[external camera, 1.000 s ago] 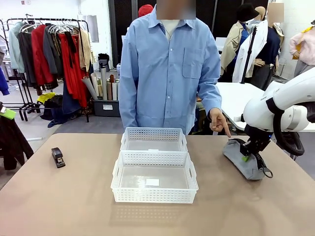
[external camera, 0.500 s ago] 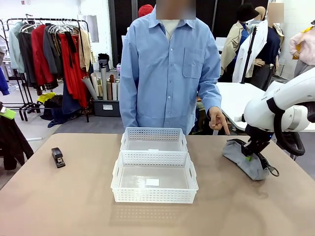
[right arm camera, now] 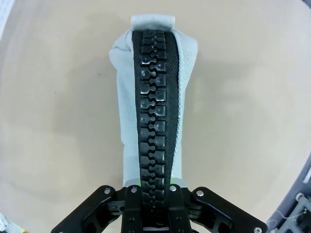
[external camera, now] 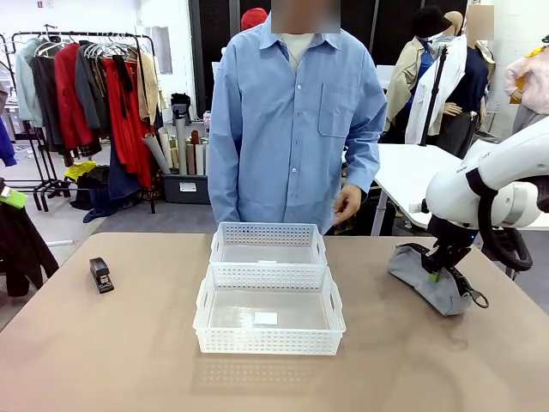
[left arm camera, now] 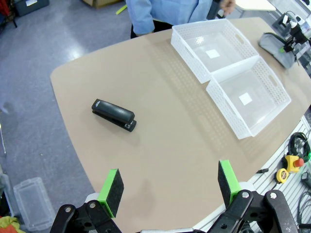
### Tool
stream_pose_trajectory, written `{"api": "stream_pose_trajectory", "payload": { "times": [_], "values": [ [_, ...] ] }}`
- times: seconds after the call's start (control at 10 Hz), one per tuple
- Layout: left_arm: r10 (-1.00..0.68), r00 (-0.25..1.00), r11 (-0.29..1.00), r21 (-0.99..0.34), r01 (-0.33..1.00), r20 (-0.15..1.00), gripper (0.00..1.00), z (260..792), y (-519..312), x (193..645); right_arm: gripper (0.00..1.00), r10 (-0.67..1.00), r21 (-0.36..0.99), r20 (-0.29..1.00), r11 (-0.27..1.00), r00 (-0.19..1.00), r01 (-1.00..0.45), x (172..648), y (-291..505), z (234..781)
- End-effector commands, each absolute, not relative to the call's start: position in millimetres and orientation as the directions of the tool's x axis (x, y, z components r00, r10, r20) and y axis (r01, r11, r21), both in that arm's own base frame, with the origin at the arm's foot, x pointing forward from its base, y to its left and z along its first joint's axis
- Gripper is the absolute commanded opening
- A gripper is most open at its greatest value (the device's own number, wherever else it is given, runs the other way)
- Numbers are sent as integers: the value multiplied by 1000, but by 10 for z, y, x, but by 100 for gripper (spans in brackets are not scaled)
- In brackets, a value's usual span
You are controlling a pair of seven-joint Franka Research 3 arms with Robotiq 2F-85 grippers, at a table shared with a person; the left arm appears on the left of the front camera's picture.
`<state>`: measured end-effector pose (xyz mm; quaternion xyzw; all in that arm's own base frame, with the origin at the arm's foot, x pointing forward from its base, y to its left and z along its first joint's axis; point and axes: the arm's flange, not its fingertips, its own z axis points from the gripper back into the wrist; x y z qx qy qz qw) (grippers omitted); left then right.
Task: Distribute items into two baskets.
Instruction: Pick up the Pencil pouch that the person points to.
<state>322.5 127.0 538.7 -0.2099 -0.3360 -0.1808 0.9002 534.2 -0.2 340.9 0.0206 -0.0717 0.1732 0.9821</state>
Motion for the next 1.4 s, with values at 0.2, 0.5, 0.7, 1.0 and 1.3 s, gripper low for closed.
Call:
{"api": "stream_pose_trajectory", "payload": {
  "times": [0.2,0.5,0.7,1.0,1.3],
  "values": [
    [-184,708,845,-258,468,681,100,5390,1269,3225,0,410,106,101,902,907,-419,5200,-10,4037],
    [-184,708,845,-258,468,681,100,5390,1269,3225,0,469,93,150,870,870,-485,5121,2,4604],
    [-184,708,845,-258,468,681,100,5390,1269,3225,0,557,111,211,803,803,-586,4962,109,5042],
    [-184,708,845,-258,468,681,100,5390,1269,3225,0,650,26,278,731,707,-682,4679,353,5649],
    [-184,708,845,-258,468,681,100,5390,1269,3225,0,688,-93,337,703,643,-705,4415,462,6110]
  ]
}}
